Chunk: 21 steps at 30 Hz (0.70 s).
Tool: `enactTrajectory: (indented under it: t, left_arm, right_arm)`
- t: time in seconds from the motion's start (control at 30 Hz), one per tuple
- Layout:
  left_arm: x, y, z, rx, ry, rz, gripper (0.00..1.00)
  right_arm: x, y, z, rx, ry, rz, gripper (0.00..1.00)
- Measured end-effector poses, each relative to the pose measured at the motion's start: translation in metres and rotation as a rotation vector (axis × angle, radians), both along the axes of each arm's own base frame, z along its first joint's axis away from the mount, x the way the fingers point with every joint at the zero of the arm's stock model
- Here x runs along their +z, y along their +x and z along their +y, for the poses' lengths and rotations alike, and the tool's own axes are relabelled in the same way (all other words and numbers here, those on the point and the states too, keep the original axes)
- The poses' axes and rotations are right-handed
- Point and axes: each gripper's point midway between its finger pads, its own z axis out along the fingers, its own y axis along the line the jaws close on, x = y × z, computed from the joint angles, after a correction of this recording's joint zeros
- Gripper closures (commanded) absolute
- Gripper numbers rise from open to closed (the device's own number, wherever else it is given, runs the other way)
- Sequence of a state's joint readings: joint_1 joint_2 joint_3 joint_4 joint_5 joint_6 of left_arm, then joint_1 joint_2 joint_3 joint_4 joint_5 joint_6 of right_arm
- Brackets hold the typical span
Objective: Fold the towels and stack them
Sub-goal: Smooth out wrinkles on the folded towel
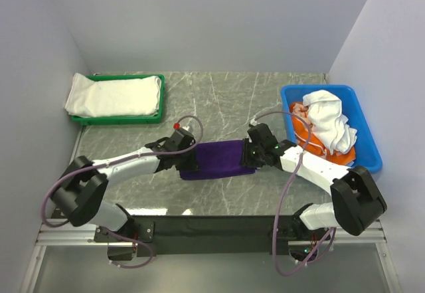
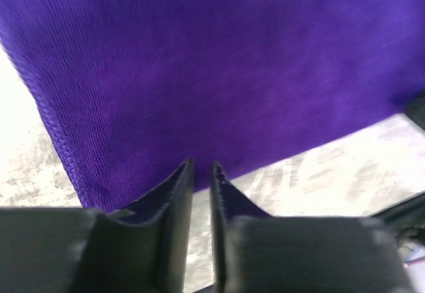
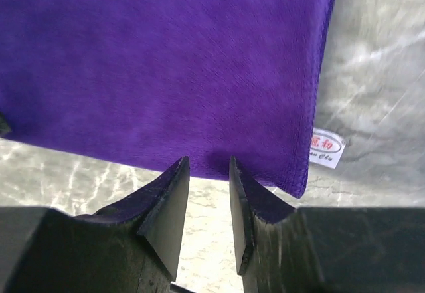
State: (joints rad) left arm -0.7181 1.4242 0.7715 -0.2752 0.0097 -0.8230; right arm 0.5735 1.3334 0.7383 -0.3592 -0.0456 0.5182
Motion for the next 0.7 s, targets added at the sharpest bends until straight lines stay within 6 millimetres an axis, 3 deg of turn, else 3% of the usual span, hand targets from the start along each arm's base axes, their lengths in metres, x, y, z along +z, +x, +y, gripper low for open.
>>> enactTrajectory:
  t: [0.2, 0.27, 0.4, 0.6, 0.7]
  left_arm:
    - [-0.032, -0.022, 0.014, 0.018, 0.054, 0.083, 0.84]
    - [-0.034, -0.027, 0.017, 0.037, 0.044, 0.091, 0.83]
    - [-0.034, -0.036, 0.025, 0.066, 0.018, 0.092, 0.80]
    - [-0.035, -0.035, 0.023, 0.087, 0.012, 0.110, 0.75]
    - [-0.032, -0.034, 0.022, 0.095, 0.007, 0.110, 0.61]
  right_arm:
    - [-0.031, -0.022, -0.013, -0.052, -0.002, 0.084, 0.62]
    - [-0.039, -0.027, -0.016, -0.073, 0.017, 0.108, 0.62]
    - [-0.038, -0.025, -0.015, -0.100, 0.091, 0.106, 0.62]
    - [-0.037, -0.023, -0.016, -0.129, 0.158, 0.120, 0.62]
    - [-0.034, -0.023, -0.020, -0.140, 0.154, 0.107, 0.62]
